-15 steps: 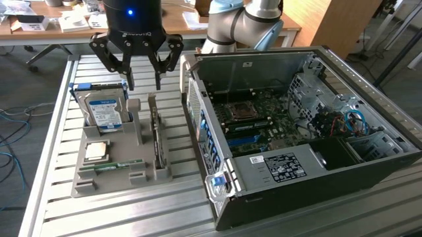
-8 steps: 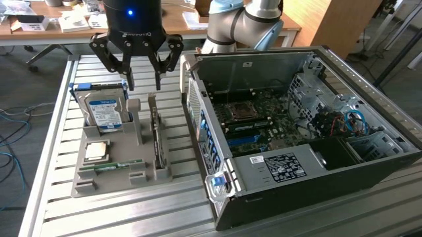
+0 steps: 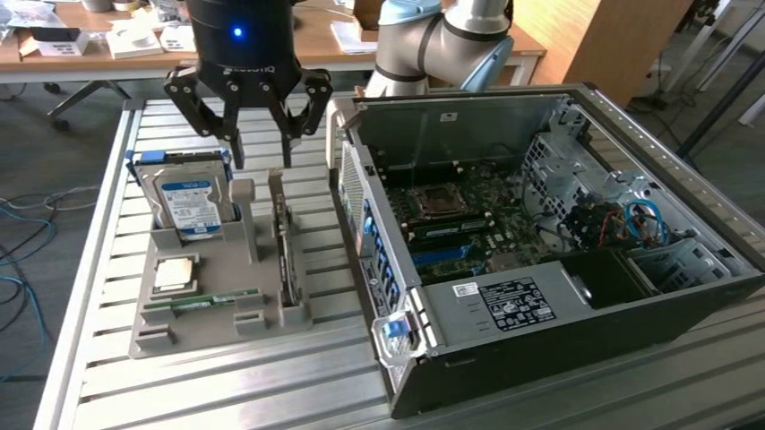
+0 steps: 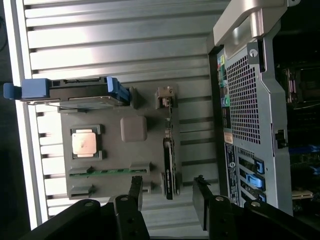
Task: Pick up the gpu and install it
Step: 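Pick up the gpu and move the gpu toward the slot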
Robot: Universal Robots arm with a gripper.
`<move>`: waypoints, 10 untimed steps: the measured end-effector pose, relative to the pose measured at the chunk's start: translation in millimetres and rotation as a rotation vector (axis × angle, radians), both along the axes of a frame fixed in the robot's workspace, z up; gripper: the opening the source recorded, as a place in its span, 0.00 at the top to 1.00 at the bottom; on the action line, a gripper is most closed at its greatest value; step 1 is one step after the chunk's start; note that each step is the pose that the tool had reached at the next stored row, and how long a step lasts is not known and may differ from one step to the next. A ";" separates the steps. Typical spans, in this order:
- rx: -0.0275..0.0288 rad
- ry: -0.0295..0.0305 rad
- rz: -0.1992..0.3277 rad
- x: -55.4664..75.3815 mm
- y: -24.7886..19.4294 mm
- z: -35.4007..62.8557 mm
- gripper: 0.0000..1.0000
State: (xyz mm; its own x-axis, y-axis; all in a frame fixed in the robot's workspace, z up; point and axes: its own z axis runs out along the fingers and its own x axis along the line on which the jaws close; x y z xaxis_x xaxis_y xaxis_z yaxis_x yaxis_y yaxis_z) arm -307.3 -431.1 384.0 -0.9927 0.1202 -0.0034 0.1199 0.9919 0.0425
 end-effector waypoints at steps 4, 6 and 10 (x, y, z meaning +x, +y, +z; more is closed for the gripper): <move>0.0000 -0.0001 0.000 0.0 0.0 -3.0 0.47; 0.0000 0.0000 0.000 0.0 0.0 -4.3 0.47; 0.0001 -0.0001 0.000 0.0 0.0 -7.0 0.47</move>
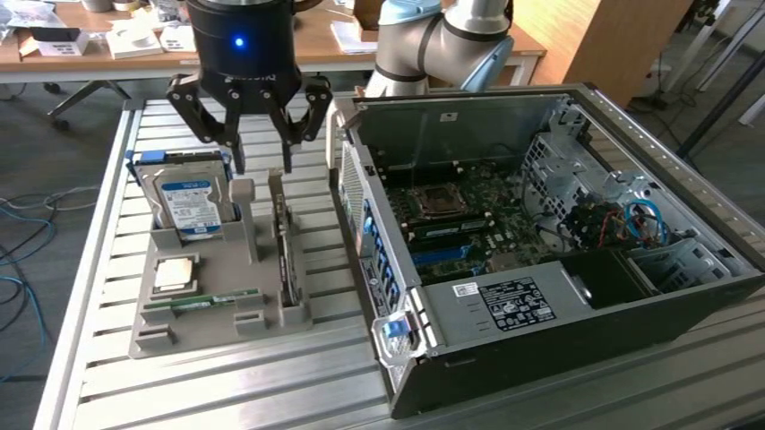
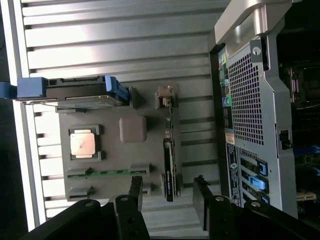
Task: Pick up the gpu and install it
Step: 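Pick up the gpu and move the gpu toward the slot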
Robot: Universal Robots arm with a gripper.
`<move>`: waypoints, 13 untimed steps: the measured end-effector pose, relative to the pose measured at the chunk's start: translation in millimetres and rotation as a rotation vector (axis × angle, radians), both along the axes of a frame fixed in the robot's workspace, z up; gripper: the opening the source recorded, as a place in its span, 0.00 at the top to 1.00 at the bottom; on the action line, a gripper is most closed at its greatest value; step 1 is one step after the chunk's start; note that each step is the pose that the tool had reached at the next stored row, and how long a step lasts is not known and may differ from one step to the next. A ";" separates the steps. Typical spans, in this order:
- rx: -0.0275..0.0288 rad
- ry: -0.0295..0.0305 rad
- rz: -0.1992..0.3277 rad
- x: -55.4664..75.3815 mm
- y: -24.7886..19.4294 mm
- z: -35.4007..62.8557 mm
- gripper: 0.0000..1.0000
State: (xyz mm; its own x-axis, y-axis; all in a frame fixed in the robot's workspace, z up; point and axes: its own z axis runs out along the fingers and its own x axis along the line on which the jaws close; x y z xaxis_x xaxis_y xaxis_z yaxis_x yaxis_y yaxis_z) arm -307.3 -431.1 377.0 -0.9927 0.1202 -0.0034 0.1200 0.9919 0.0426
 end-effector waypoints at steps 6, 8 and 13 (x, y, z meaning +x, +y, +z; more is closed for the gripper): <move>0.0000 0.0000 0.000 0.0 0.0 -4.4 0.47; -0.0001 0.0001 0.000 0.0 0.0 -5.5 0.47; 0.0000 0.0001 0.000 0.0 0.0 -5.8 0.47</move>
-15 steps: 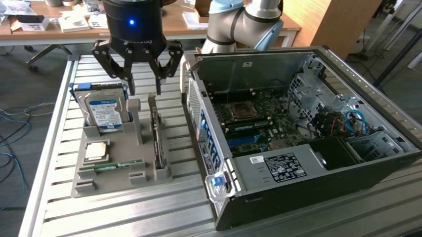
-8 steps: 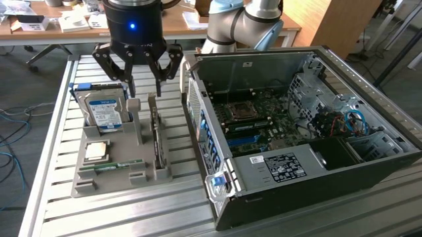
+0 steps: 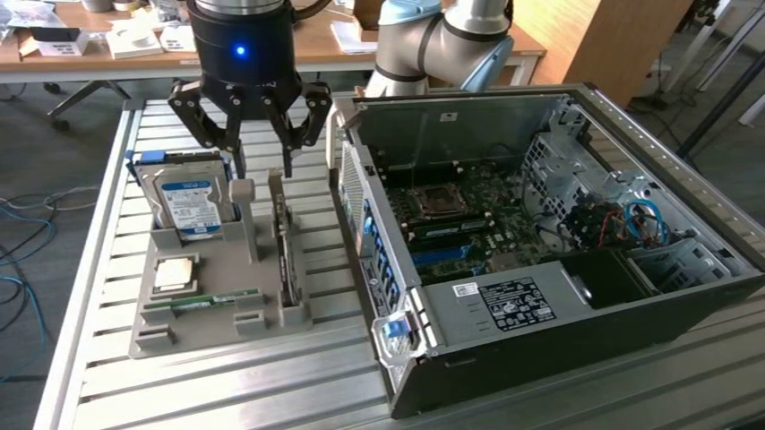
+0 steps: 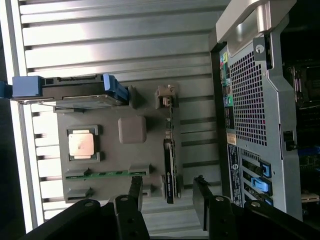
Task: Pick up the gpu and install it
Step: 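Pick up the gpu and move the gpu toward the slot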
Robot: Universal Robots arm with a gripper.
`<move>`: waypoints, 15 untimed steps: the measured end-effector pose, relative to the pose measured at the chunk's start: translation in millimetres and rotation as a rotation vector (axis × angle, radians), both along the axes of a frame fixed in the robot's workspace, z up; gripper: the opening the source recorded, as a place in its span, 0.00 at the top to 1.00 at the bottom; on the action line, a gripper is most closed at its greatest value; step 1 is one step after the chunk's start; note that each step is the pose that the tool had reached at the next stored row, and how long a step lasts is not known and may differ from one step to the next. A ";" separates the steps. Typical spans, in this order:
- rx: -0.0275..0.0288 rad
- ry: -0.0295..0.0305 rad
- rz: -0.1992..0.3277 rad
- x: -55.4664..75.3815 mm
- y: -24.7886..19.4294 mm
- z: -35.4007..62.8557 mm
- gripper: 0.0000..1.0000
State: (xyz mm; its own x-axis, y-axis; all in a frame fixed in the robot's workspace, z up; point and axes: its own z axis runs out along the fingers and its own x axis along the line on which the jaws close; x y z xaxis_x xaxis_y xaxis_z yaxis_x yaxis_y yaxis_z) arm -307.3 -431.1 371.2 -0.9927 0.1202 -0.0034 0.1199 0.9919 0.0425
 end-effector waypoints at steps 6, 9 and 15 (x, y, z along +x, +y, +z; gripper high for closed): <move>0.0000 0.0000 0.000 0.0 0.0 -1.6 0.47; 0.0000 -0.0001 0.000 0.0 0.0 -3.2 0.47; 0.0000 0.0000 0.000 0.0 0.0 -6.4 0.47</move>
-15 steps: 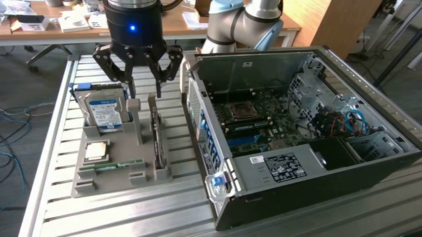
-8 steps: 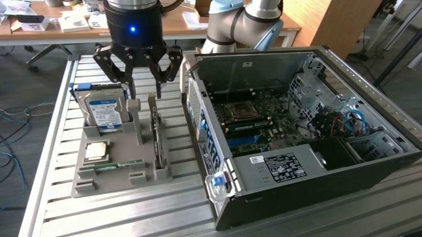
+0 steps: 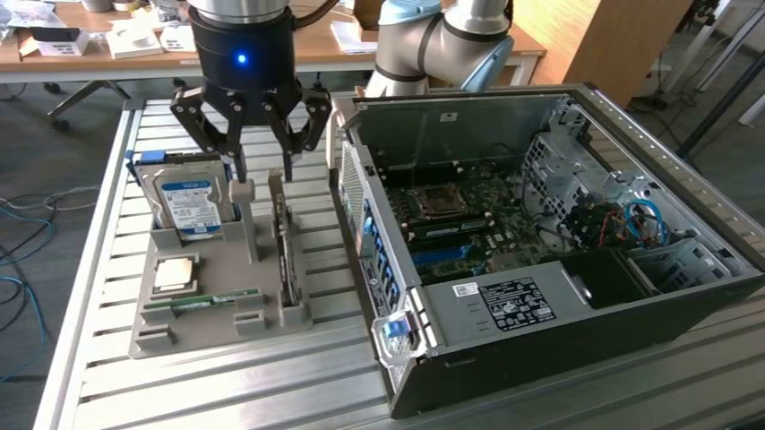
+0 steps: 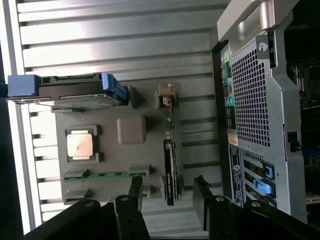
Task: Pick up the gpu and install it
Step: 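Pick up the gpu and move the gpu toward the slot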
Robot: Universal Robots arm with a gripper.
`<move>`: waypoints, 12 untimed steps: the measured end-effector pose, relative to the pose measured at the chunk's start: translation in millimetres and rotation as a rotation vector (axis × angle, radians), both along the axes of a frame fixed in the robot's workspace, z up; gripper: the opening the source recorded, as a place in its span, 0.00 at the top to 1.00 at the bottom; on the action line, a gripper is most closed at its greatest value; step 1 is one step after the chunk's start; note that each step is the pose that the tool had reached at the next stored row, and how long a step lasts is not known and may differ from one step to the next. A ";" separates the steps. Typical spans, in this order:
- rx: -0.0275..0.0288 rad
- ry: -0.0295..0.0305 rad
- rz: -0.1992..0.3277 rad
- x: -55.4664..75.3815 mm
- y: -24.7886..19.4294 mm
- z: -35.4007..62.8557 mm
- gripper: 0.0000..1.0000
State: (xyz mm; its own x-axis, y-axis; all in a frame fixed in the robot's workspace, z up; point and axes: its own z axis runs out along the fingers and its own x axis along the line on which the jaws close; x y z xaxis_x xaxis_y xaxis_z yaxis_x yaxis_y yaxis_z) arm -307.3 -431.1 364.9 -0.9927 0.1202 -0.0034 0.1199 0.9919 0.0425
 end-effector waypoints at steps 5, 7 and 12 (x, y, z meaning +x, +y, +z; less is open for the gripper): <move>0.0000 -0.0001 0.000 0.0 0.0 -2.7 0.47; 0.0001 -0.0001 0.000 0.0 0.0 -4.0 0.47; 0.0000 0.0001 0.000 0.0 0.0 -6.9 0.47</move>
